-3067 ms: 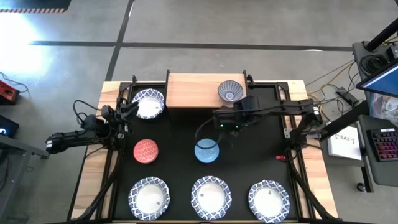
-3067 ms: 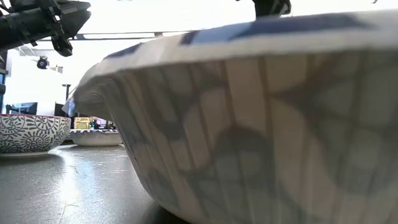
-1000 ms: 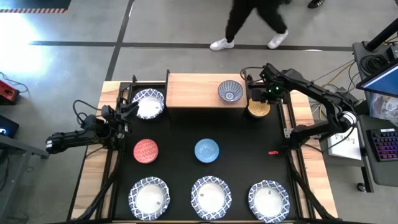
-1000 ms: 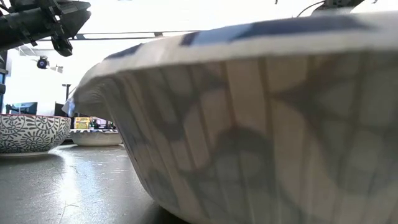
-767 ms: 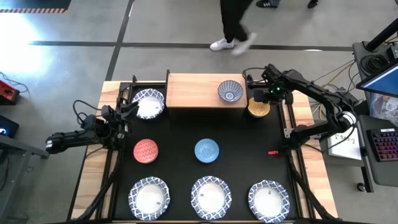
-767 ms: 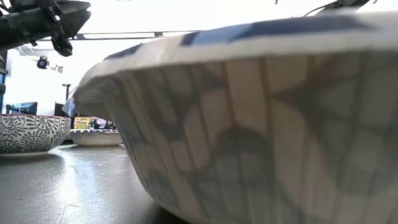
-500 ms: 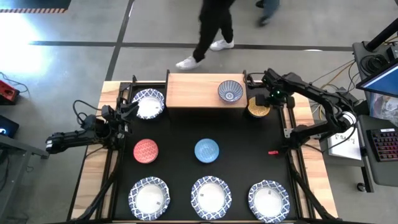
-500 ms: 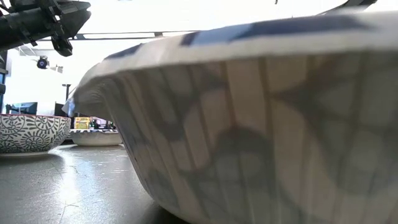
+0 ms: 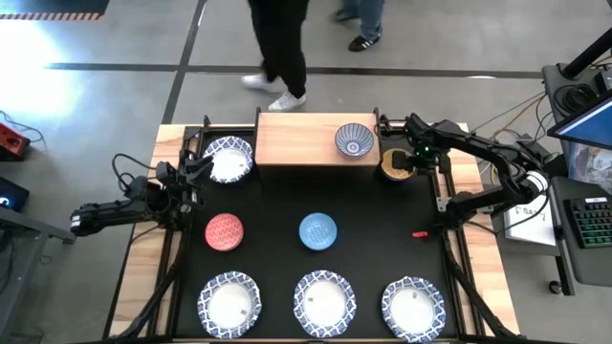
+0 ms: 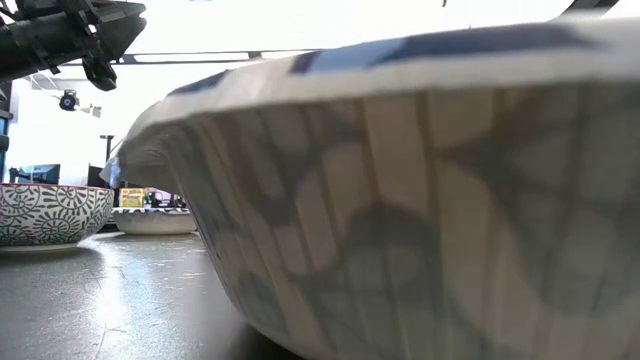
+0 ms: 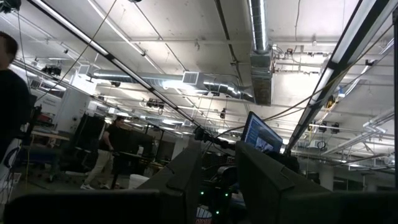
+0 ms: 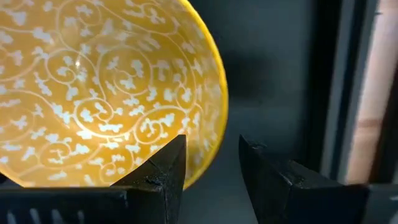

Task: Place and stack bowls onto a shelf
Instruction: Stack the yellow bowl on the blue bowl on the shelf

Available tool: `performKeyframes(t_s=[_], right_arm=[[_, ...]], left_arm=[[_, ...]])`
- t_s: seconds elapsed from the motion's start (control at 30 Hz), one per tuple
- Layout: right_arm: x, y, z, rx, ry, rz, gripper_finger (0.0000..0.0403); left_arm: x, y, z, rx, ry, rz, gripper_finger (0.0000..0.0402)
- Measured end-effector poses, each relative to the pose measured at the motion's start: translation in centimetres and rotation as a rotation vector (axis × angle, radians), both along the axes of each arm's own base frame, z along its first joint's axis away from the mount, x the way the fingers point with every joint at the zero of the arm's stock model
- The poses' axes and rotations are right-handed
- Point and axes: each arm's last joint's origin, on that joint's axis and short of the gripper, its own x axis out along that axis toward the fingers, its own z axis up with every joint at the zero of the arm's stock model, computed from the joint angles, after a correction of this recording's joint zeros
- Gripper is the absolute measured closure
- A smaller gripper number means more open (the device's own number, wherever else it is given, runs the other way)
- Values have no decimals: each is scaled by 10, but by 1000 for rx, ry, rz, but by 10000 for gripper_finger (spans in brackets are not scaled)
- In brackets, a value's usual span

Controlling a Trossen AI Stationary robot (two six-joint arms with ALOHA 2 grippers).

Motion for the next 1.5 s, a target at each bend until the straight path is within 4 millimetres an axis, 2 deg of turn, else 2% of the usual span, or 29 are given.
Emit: performKeyframes(t_s=[0.23, 0.67, 1.1, 1.5], right_arm=[[3, -5, -1, -54, -39, -3, 270], [4, -6, -4, -81, -45, -3, 313], [4, -6, -14, -122, -64, 2, 303], [4, -9, -16, -167, -60, 4, 385]], left_arm=[[0, 0, 0, 0, -1, 0, 319], [0, 0, 0, 0, 0, 0, 319], [0, 0, 0, 0, 0, 0, 319], [0, 0, 0, 0, 0, 0, 319]])
